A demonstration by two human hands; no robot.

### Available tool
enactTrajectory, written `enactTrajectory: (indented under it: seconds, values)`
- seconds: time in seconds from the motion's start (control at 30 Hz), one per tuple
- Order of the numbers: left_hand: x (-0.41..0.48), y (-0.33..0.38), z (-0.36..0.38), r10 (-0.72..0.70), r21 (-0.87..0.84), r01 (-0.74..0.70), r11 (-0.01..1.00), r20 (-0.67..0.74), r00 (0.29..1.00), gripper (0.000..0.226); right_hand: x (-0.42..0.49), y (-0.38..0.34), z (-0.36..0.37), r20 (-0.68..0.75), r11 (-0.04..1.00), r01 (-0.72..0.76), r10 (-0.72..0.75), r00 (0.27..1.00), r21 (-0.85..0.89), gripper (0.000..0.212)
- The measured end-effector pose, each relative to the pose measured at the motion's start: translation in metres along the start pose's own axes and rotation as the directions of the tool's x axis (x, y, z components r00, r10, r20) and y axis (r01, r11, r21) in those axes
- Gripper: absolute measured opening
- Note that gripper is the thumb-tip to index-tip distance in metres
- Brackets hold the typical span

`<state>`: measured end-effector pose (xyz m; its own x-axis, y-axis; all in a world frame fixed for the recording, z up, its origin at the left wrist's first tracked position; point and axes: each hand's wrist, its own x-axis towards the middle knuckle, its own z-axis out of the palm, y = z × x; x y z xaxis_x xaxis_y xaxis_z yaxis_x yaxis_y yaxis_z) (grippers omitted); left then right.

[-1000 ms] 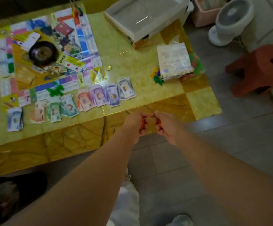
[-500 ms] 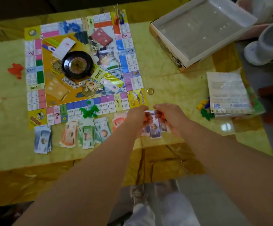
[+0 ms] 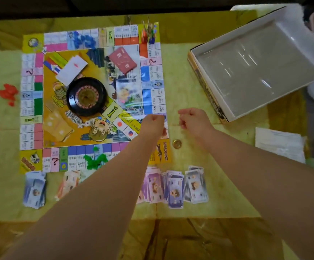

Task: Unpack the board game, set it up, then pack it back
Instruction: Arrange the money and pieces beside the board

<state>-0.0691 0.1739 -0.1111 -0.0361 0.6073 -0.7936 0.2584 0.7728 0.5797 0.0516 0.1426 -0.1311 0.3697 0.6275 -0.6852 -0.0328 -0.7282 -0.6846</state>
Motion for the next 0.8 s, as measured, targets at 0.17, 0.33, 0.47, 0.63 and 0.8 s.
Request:
enactTrajectory:
  seconds: [0.17,0.33,0.47,0.63,0.8]
  values:
    - [0.031,0.023,0.014,0.157,0.271,-0.15,0.951,-0.005,0.988,0.022,0.043,-0.019,0.006,-0.042,0.986,0.076,-0.083,0.996,-0.148,0.028]
    - [0.056,0.038,0.025,0.401,0.61,-0.333,0.719,0.027,0.916,0.025,0.067,-0.027,0.012,-0.06,0.91,0.23,-0.265,0.962,-0.346,0.028]
    - [0.068,0.032,0.035,0.482,0.675,-0.409,0.615,0.088,0.872,0.028,0.075,-0.027,0.016,-0.028,0.837,0.317,-0.367,0.93,-0.446,0.026]
    - [0.071,0.022,0.039,0.536,0.595,-0.49,0.637,0.116,0.836,0.037,0.074,-0.023,0.018,-0.03,0.814,0.35,-0.409,0.912,-0.464,0.033]
    - [0.067,0.022,0.037,0.562,0.565,-0.531,0.632,0.137,0.815,0.046,0.073,-0.02,0.016,-0.029,0.792,0.385,-0.45,0.892,-0.474,0.037]
